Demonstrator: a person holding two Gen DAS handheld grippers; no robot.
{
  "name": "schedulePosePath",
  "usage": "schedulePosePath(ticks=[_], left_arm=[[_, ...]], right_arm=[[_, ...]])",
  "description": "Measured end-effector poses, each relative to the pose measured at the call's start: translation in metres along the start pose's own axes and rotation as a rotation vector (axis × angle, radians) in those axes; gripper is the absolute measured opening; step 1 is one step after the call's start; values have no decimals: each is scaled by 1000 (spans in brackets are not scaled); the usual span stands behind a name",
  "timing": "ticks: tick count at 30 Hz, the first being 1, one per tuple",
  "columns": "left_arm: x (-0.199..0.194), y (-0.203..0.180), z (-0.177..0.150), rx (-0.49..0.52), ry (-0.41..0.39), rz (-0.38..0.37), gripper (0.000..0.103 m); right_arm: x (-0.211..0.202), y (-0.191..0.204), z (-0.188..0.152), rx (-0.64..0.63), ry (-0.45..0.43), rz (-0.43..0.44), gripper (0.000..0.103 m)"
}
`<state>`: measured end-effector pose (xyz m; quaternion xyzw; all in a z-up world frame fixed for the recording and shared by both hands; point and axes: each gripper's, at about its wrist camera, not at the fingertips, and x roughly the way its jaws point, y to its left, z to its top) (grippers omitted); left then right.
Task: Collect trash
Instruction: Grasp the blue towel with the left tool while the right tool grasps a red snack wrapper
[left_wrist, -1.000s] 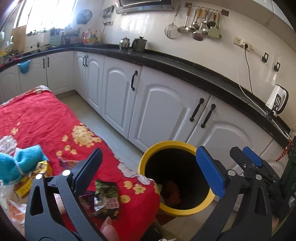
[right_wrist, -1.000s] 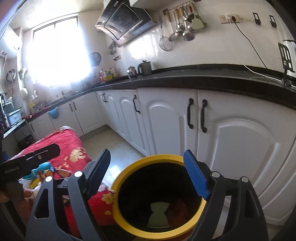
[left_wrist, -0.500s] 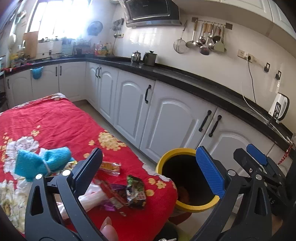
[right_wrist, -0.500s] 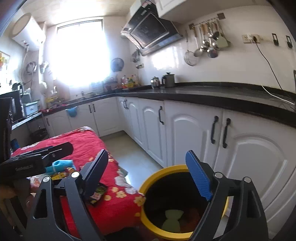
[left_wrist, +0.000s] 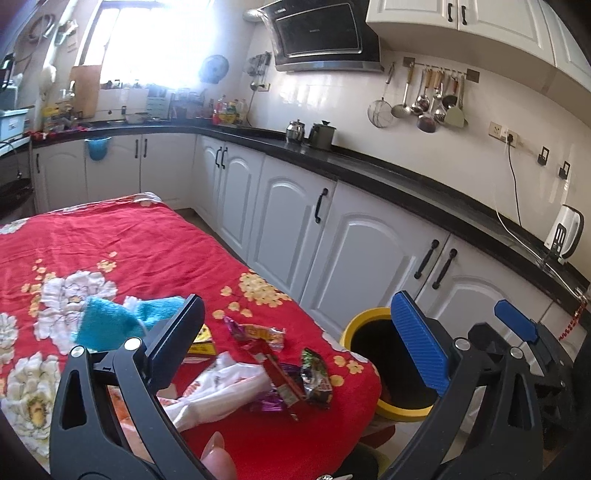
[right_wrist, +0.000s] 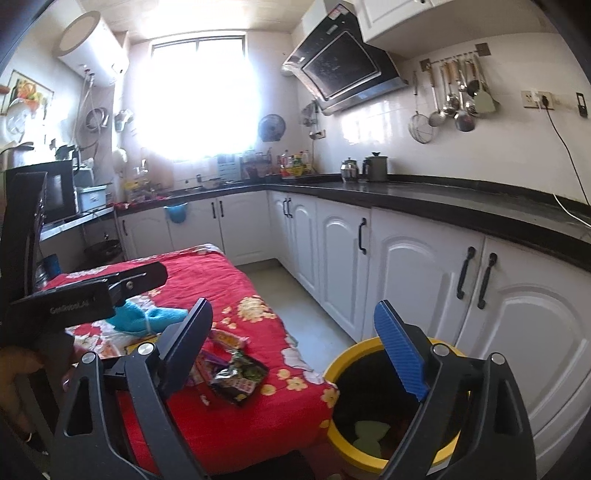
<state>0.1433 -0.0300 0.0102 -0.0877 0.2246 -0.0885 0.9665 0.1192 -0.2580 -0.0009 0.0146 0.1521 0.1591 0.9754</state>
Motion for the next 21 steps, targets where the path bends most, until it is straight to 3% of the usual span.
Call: schedulePosePath(ticks=[21], left_arm=[[-30, 70, 12, -99, -57, 103, 92]], right_arm=[[23, 78, -15, -164, 123, 185, 87]])
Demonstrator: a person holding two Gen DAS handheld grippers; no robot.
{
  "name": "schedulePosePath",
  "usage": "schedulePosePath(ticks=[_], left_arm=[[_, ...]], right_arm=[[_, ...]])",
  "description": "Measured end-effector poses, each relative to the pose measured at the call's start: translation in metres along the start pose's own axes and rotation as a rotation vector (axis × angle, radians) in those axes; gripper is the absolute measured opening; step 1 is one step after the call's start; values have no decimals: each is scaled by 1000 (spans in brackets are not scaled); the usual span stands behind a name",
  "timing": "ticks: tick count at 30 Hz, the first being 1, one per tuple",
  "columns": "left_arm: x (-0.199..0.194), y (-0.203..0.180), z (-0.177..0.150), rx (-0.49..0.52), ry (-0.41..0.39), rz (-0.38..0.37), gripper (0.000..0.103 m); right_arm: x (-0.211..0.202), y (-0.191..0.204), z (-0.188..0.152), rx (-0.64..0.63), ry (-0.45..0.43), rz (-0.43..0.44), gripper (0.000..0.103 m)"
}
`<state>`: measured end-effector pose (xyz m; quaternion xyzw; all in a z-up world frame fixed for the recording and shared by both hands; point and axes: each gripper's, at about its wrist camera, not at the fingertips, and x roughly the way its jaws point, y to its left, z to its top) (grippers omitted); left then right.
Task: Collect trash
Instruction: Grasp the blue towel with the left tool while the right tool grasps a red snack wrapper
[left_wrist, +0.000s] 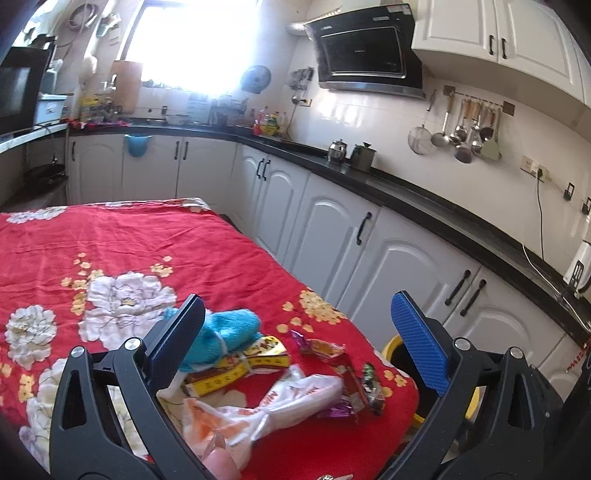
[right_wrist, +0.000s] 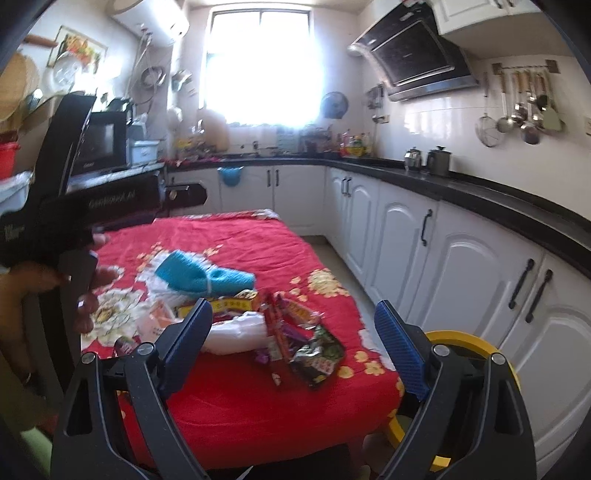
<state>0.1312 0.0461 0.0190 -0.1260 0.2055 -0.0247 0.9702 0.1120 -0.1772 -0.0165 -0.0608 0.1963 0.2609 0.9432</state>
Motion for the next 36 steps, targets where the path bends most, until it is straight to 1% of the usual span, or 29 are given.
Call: schedulePosePath(ticks=[4, 7, 8, 11, 13, 17, 21, 24, 27, 29, 31, 32, 34, 35, 36], left_arm=[[2, 15, 2, -22, -1, 27, 92], [7, 29, 1, -28, 18, 56, 92], [10, 35, 0, -31, 31, 69, 92], [24, 55, -5, -54, 97, 97, 92], [32, 68, -10, -78, 126, 117, 92], [43, 88, -17, -113, 157, 138, 92], [52, 100, -21, -141, 182, 122, 92], [59, 105, -22, -158, 198, 111, 92], [67, 109, -24, -168, 216, 108, 92], [72, 111, -25, -177, 231, 103, 92], [76, 111, -26, -174, 238, 98, 92], [77, 110, -27, -168, 244, 99, 91], [80, 109, -28, -165, 254, 93, 81], [82, 108, -29, -164, 260, 94, 79], [83, 108, -30, -162, 265, 93, 74]], right_arm=[[13, 9, -2, -26, 42, 35, 86], [24, 13, -4, -46, 83, 55, 81], [28, 13, -4, -43, 93, 60, 78], [41, 11, -6, -31, 126, 77, 75], [51, 10, -8, -36, 151, 79, 72], [68, 8, -12, -33, 189, 87, 64], [82, 6, -12, -35, 215, 98, 58], [93, 3, -13, -27, 237, 108, 51], [103, 1, -14, -25, 264, 120, 43], [109, 1, -15, -27, 283, 130, 35], [112, 1, -16, -25, 294, 139, 29], [113, 1, -16, -26, 294, 141, 25], [114, -1, -16, -21, 297, 148, 18], [114, -1, -16, -16, 297, 152, 17], [113, -2, -16, -6, 295, 160, 17]])
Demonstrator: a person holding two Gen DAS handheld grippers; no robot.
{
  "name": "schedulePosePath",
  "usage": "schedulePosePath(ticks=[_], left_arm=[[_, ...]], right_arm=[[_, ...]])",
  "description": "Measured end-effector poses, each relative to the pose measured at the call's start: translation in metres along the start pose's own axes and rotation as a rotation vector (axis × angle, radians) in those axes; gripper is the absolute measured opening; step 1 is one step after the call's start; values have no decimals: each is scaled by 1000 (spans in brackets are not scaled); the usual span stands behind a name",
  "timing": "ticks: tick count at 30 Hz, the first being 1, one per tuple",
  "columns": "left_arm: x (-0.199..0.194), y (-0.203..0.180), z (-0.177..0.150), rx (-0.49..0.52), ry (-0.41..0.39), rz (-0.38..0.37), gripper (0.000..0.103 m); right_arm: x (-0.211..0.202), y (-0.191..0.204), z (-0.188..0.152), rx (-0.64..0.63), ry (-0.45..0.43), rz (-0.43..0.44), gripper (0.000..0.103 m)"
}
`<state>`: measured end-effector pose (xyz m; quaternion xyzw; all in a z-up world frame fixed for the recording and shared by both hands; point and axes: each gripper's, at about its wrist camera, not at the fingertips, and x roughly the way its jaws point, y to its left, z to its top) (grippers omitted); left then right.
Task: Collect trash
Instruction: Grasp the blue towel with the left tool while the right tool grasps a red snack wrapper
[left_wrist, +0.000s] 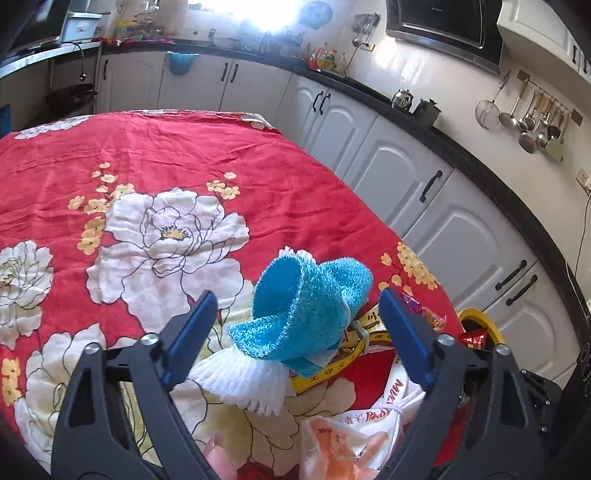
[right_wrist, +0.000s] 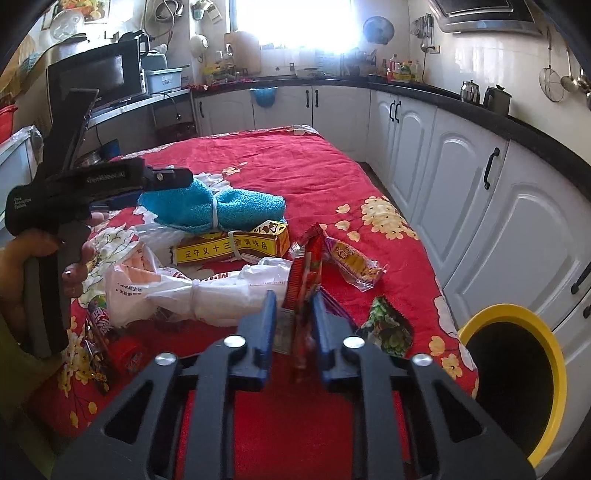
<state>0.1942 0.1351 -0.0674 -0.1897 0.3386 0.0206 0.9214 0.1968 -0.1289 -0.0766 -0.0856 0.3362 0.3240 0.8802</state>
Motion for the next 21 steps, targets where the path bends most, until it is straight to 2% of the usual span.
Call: schedulePosePath(ticks=[1, 3, 5, 7, 12, 21], left_arm=[[1, -1, 0, 1, 3, 0, 67], [2, -2, -1, 11, 12, 0, 60], [2, -2, -2, 20, 16, 4, 48], [2, -1, -3, 20, 19, 6, 31], [-3, 2, -4, 16, 14, -35, 4], [-39, -12, 5, 36, -60, -107, 3]], right_arm=[[-1, -1, 0, 10, -5, 4, 17], [-4, -3, -1, 17, -7, 12, 16], [-7, -3, -1, 23, -18, 16, 16], [-11, -4, -2, 33, -31, 21, 16], [-19, -6, -1, 69, -48, 34, 16], [-39, -11, 4, 111, -97, 58, 15]])
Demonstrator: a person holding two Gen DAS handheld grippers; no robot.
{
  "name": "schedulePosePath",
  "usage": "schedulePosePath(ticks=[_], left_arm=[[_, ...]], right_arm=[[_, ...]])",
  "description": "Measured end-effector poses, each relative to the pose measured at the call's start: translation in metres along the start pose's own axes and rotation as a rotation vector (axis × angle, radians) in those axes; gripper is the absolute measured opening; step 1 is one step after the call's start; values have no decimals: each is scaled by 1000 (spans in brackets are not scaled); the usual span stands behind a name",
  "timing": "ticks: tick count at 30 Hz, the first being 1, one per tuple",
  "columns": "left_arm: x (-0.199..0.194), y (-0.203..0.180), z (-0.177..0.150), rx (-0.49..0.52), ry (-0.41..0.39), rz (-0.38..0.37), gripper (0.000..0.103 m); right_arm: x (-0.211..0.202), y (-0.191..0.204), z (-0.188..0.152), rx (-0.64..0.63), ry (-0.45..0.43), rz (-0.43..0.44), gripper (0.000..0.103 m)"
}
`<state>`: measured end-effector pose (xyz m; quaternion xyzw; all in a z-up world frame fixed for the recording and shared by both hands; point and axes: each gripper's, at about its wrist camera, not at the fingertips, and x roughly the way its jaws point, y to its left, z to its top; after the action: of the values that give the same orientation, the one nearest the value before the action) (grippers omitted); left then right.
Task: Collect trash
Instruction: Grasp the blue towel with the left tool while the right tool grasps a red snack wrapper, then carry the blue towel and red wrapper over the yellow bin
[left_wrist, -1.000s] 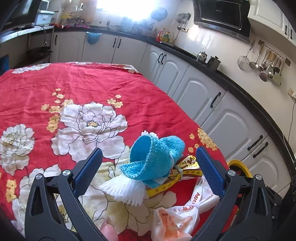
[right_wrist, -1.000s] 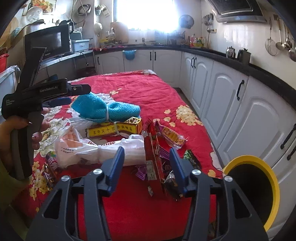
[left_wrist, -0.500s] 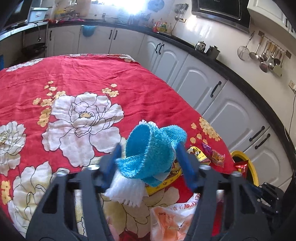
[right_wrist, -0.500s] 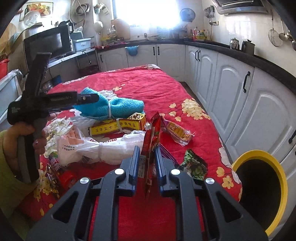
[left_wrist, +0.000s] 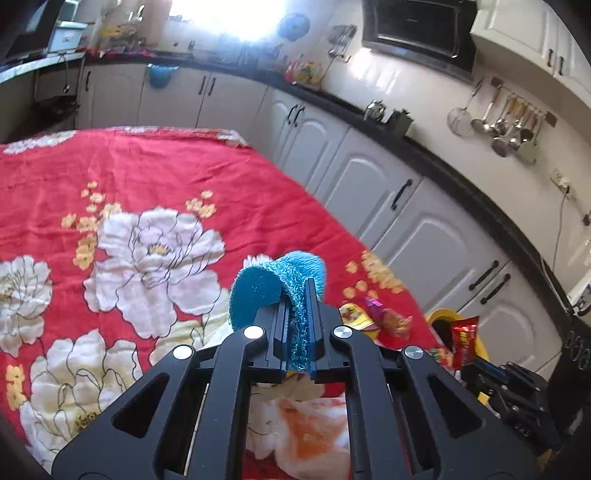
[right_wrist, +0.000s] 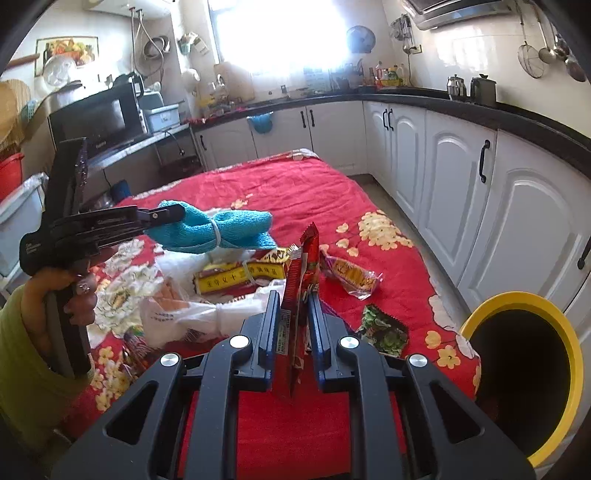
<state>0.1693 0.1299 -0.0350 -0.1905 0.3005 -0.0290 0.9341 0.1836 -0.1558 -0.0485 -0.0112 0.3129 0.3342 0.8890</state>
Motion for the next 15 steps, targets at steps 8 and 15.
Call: schedulePosePath(ticks=[8, 15], left_arm=[[-27, -28, 11, 51, -56, -62, 2], [-46, -56, 15, 93, -114, -117, 1]], right_arm=[[-21, -2, 10, 15, -59, -6, 15], [-41, -13, 18, 30, -110, -29, 15]])
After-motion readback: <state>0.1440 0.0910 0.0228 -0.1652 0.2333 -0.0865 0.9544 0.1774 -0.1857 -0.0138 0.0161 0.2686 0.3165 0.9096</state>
